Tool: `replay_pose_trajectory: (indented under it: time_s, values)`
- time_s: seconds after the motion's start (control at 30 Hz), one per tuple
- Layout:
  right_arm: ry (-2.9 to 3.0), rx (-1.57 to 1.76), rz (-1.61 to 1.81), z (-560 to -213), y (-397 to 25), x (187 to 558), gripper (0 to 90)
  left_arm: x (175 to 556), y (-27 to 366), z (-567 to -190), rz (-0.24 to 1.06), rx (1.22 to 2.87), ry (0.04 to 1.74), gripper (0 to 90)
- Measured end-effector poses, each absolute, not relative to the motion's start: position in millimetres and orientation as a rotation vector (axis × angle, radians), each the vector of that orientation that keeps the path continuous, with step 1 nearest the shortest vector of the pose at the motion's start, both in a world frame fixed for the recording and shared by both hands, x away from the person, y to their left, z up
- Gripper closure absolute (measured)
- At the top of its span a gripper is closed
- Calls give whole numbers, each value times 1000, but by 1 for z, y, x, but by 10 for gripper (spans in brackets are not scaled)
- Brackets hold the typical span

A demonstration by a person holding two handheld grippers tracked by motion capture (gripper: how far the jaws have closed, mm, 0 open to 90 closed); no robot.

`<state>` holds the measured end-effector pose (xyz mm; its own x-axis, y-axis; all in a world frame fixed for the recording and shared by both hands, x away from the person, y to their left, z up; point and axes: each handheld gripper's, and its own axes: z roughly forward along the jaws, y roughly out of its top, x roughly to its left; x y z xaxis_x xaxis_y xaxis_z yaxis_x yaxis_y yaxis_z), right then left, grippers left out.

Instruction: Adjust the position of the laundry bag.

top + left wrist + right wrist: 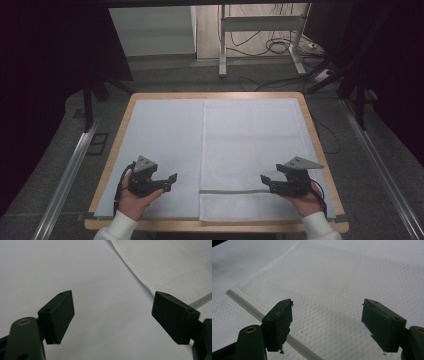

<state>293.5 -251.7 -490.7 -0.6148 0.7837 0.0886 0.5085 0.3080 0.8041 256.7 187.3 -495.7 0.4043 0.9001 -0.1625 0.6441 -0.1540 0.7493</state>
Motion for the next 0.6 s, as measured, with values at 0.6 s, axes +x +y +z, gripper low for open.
replay_pose_trajectory:
  time_s: [0.6]
  values:
    - [2266, 1125, 1193, -490, -248, 291, 239, 250, 186, -487, 403, 1880, 1345, 214]
